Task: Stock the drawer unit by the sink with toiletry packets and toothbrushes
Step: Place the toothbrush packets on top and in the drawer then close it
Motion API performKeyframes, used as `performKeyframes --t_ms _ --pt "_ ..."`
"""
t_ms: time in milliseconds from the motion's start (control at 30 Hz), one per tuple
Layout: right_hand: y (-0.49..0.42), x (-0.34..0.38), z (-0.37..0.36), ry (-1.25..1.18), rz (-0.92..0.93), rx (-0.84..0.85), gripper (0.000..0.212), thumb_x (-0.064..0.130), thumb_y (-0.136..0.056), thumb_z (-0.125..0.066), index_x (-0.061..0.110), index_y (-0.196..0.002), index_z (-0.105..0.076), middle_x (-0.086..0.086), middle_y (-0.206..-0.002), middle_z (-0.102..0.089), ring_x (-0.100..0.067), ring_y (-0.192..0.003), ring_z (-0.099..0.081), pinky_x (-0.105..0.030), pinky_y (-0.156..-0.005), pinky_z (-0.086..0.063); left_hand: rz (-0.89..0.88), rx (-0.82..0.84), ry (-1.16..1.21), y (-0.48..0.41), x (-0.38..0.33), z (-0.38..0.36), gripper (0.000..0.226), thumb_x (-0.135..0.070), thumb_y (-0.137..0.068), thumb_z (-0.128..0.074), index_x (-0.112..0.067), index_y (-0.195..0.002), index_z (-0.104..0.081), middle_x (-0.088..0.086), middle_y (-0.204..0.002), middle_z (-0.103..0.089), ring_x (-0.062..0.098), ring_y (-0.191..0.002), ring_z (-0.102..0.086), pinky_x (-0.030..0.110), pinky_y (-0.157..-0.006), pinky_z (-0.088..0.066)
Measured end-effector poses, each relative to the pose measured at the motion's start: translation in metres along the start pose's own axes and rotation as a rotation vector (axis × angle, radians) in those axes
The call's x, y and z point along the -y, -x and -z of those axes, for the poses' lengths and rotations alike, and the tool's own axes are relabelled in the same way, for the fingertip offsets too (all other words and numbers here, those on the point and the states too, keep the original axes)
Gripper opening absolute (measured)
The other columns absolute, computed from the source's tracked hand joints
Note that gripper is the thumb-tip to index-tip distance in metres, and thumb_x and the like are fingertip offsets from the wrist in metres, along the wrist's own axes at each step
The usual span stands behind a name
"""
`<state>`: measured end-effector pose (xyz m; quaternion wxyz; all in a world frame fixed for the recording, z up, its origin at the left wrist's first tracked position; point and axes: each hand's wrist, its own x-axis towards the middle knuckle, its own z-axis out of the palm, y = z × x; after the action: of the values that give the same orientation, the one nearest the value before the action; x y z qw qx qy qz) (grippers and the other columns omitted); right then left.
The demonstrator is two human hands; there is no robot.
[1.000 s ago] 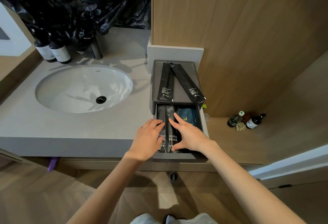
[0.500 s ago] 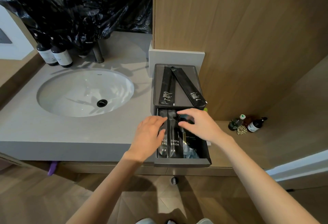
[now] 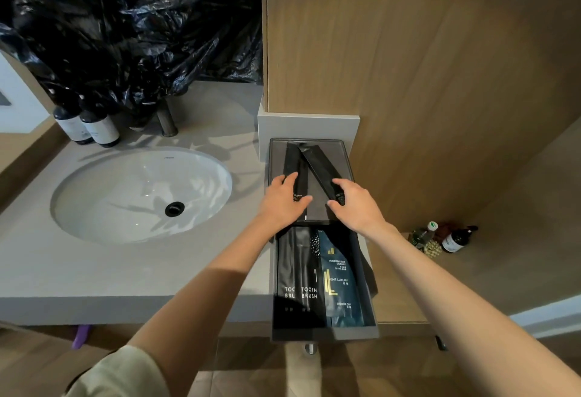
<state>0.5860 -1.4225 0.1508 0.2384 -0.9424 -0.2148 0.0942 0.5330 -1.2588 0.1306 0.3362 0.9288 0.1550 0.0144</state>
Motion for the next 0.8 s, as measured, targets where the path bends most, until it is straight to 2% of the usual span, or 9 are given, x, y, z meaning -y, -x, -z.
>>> performKeyframes --t_ms 67,167,367,467,600,667,800 --pt "-0.002 0.000 -0.004 0.038 -0.020 0.007 0.056 0.023 -0.093 -0.057 0.016 -0.146 -0.038 -0.010 -0.144 -0.049 -0.028 -0.131 -0.046 -0.038 -0.104 -0.042 0.032 0.052 -0.051 -0.004 0.000 -0.007 0.076 -0.041 -0.089 -0.059 -0.017 -0.150 -0.021 0.016 -0.158 -0.015 0.030 -0.145 -0.021 0.039 -0.115 -0.027" --pt "-0.002 0.002 -0.007 0.130 -0.015 -0.015 0.057 0.020 -0.094 -0.055 0.017 -0.147 -0.036 -0.013 -0.136 -0.055 -0.031 -0.121 -0.054 -0.039 -0.094 -0.049 0.035 0.058 -0.115 -0.006 0.000 -0.013 0.075 -0.037 -0.090 -0.057 -0.015 -0.151 -0.018 0.014 -0.160 -0.006 0.029 -0.145 -0.020 0.038 -0.112 -0.031" --pt "-0.008 0.006 -0.005 0.231 -0.032 -0.059 0.059 0.017 -0.095 -0.051 0.012 -0.150 -0.031 -0.019 -0.112 -0.068 -0.035 -0.102 -0.064 -0.042 -0.086 -0.053 0.074 0.085 -0.380 -0.008 -0.012 -0.009 0.068 -0.027 -0.091 -0.045 -0.006 -0.149 -0.016 0.025 -0.155 -0.015 0.036 -0.143 -0.023 0.042 -0.111 -0.032" --pt "-0.012 0.004 -0.002 0.156 -0.080 -0.094 0.050 0.015 -0.096 -0.047 0.012 -0.146 -0.039 -0.021 -0.113 -0.067 -0.039 -0.102 -0.064 -0.045 -0.088 -0.053 0.066 0.085 -0.557 -0.009 -0.017 -0.006 0.063 -0.022 -0.092 -0.049 0.000 -0.144 -0.020 0.027 -0.145 -0.034 0.038 -0.132 -0.040 0.040 -0.100 -0.042" --pt "-0.012 0.000 0.005 0.004 -0.146 -0.161 0.037 0.011 -0.096 -0.043 0.013 -0.132 -0.054 -0.023 -0.113 -0.066 -0.044 -0.105 -0.060 -0.043 -0.088 -0.049 0.048 0.082 -0.656 -0.011 -0.020 -0.004 0.075 -0.005 -0.086 -0.058 0.004 -0.145 -0.013 0.027 -0.137 -0.044 0.038 -0.124 -0.049 0.038 -0.095 -0.046" --pt "-0.009 -0.002 0.011 -0.120 -0.189 -0.177 0.036 0.009 -0.095 -0.044 0.013 -0.128 -0.058 -0.020 -0.112 -0.067 -0.042 -0.105 -0.060 -0.039 -0.087 -0.047 0.040 0.066 -0.645 -0.011 -0.025 0.001 0.076 0.002 -0.084 -0.056 0.005 -0.146 -0.011 0.024 -0.130 -0.052 0.036 -0.119 -0.053 0.037 -0.093 -0.046" --pt "0.001 -0.010 0.021 -0.427 -0.289 -0.173 0.029 0.006 -0.094 -0.047 0.014 -0.116 -0.064 -0.007 -0.098 -0.068 -0.025 -0.090 -0.063 -0.025 -0.069 -0.044 0.068 0.010 -0.521 -0.011 -0.029 0.019 0.078 0.005 -0.087 -0.049 0.000 -0.150 -0.004 0.022 -0.130 -0.053 0.037 -0.118 -0.054 0.040 -0.092 -0.046"
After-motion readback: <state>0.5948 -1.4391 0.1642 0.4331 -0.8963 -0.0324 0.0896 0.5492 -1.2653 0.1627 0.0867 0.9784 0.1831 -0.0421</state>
